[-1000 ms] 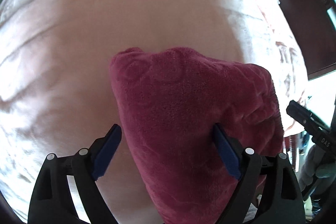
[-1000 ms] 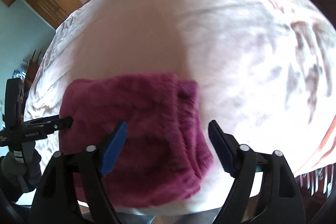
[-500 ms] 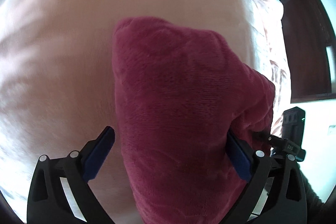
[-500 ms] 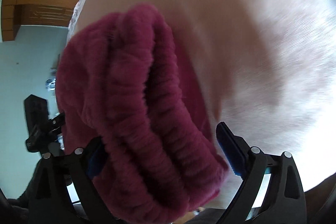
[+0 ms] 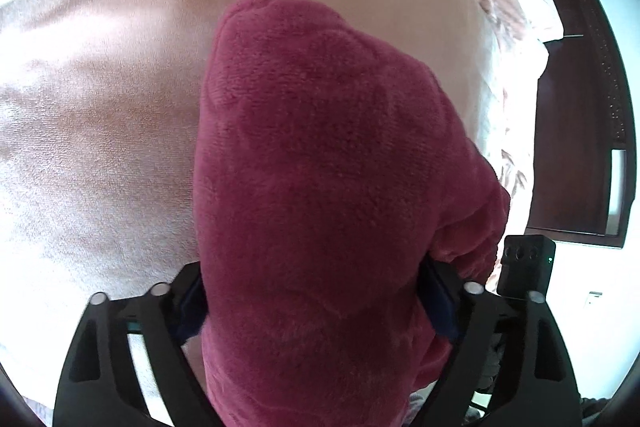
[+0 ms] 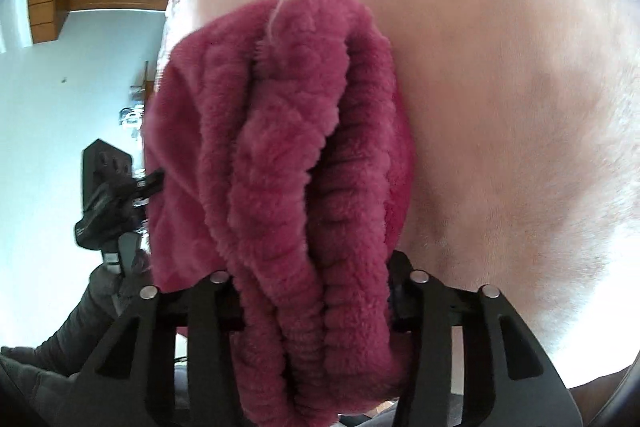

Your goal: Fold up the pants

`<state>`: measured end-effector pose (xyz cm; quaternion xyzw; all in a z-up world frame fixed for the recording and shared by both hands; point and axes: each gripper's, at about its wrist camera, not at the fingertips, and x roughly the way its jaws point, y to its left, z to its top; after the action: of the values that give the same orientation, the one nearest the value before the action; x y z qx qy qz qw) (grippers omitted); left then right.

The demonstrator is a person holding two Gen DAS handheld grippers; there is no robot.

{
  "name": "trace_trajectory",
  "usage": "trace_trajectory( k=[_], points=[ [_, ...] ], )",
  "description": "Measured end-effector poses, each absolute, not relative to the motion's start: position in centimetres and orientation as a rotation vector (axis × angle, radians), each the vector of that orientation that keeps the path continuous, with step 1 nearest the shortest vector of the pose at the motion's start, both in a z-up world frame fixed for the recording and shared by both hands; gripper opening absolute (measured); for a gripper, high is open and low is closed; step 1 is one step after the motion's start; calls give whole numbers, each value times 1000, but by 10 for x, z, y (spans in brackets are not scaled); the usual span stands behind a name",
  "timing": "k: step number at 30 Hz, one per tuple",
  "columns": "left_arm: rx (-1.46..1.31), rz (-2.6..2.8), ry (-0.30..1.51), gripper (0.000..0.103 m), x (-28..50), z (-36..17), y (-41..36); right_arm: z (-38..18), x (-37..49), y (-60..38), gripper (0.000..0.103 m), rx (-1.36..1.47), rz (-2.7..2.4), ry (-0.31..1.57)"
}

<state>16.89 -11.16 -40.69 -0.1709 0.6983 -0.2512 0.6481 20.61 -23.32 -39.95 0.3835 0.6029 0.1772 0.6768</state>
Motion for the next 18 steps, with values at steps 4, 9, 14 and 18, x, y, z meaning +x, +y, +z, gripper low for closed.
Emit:
trace_trajectory(
  k=[4, 9, 14, 18],
  points=[
    [-415, -560, 1577, 71, 167, -394, -109, -372, 202, -252, 42, 855, 460, 1305],
    [-453, -582, 1535, 65, 171, -366, -128, -341, 195, -293, 42, 819, 475, 1229],
    [-439, -675, 1454, 65, 196, -330, -189, -312, 195, -352, 42, 811, 426, 1119],
    [-414, -764, 1408, 65, 226, -311, -256, -297, 194, -404, 42, 803, 357, 1040]
  ],
)
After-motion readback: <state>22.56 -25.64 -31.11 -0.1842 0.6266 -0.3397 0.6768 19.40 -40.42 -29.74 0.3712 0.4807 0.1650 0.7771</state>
